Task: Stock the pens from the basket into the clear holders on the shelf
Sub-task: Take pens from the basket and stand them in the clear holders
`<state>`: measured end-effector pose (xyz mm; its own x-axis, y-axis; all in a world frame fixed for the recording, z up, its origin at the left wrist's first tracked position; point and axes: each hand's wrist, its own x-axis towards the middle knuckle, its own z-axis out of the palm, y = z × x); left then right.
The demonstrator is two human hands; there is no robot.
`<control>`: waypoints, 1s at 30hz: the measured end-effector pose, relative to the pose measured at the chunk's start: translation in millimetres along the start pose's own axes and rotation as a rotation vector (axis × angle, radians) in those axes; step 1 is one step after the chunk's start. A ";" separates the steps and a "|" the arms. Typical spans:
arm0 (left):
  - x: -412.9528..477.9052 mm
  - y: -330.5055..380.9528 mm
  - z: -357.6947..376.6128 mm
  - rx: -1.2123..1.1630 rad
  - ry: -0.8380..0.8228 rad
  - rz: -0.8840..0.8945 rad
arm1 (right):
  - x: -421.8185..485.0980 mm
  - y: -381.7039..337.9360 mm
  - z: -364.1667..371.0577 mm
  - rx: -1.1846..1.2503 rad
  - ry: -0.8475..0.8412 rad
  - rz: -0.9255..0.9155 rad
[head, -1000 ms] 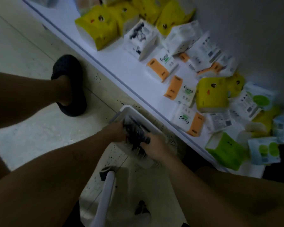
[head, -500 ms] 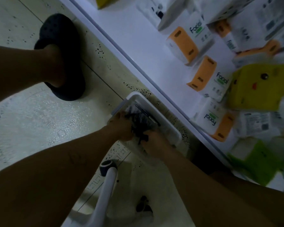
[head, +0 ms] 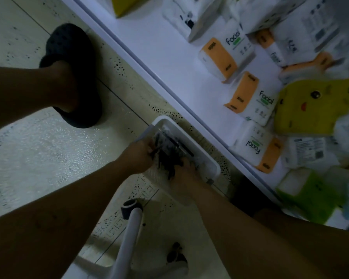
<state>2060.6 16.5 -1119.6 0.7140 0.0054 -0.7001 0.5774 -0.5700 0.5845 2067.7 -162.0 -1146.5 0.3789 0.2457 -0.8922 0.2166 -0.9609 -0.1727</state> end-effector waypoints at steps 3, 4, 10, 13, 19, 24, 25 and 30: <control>-4.6 7.9 -11.2 -0.136 -0.126 -0.130 | 5.5 -0.6 -4.2 0.020 0.042 0.050; -5.6 7.4 -13.7 -0.147 -0.171 -0.178 | 6.0 -3.0 -6.5 0.032 0.093 0.069; -22.5 3.7 -11.9 -0.033 -0.051 -0.195 | -18.4 -12.6 -25.6 0.121 0.189 0.107; -34.8 12.4 -13.0 -0.003 0.013 -0.143 | -36.9 -14.9 -34.2 0.306 0.256 0.090; -55.6 44.3 -26.0 -0.041 0.049 -0.022 | -76.7 -15.1 -37.7 0.675 0.345 0.094; -86.2 73.3 -37.2 -0.016 0.069 0.053 | -120.7 -19.4 -54.5 0.971 0.423 0.028; -91.1 77.7 -38.2 -0.045 0.072 0.085 | -130.1 -20.5 -60.5 1.062 0.445 0.018; -119.3 100.9 -42.1 -0.212 0.138 0.233 | -177.9 -21.8 -82.9 1.173 0.576 -0.104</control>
<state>2050.4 -7.1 -959.8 0.8749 0.0140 -0.4841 0.4514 -0.3854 0.8048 2070.1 -174.1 -949.4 0.7993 0.0635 -0.5976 -0.5277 -0.4016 -0.7485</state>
